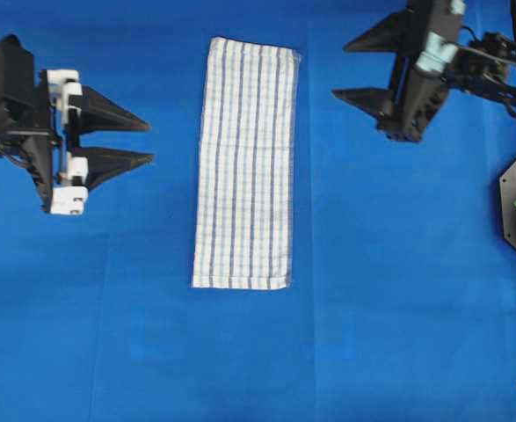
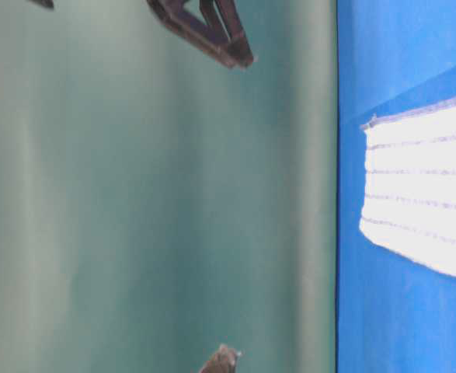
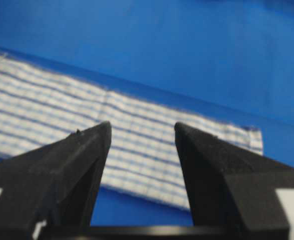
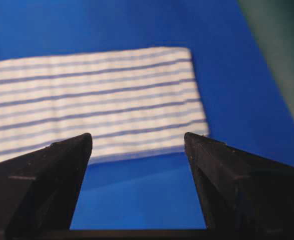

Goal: Fold the blue towel.
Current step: 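Release the right gripper and retract both arms to the sides, then move both grippers to the strip's top corners and pinch them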

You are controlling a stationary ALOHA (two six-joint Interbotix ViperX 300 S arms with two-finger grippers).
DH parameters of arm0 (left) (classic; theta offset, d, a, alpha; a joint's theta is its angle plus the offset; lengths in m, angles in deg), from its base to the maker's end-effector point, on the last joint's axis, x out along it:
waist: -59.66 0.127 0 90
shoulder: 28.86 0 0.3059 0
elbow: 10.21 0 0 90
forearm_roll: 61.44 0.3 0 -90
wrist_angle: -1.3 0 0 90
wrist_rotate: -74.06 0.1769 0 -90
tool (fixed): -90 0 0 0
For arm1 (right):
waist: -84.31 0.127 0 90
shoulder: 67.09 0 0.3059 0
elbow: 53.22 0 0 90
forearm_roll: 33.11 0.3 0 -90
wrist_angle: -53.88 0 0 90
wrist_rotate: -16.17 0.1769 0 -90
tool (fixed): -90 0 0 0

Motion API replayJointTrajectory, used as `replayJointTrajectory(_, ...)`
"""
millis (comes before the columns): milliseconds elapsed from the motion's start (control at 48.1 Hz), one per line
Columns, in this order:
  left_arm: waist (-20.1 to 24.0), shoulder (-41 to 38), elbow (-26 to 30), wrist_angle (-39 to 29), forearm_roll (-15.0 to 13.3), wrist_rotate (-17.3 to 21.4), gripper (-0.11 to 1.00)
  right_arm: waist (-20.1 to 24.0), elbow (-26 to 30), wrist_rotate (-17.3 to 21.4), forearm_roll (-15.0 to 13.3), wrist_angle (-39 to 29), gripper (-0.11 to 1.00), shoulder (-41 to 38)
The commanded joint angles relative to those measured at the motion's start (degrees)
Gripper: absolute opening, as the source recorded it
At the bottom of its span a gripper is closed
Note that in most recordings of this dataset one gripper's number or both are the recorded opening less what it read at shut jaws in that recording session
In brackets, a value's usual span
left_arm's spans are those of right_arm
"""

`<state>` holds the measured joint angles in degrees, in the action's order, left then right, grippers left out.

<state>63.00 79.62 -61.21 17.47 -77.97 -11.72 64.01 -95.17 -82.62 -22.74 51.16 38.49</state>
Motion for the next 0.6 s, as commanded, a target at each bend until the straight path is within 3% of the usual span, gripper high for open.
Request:
replayJointTrajectory(0,0.5,2.2,-0.4,0.4,0.2,0.2,0.46,1.8,-0.4,0.1,1.3,0.4,0.83,2.6)
replayJointTrajectory(229,0.5,5.7,-2.6,0.2,0.2,0.1,0.46,6.1,-3.3,0.1,4.6,0.6,0.83,4.0)
replayJointTrajectory(582,0.6,5.0,-2.6,0.3,0.2,0.1,0.46,6.2,-3.3,0.1,4.9,1.8,0.83,2.9)
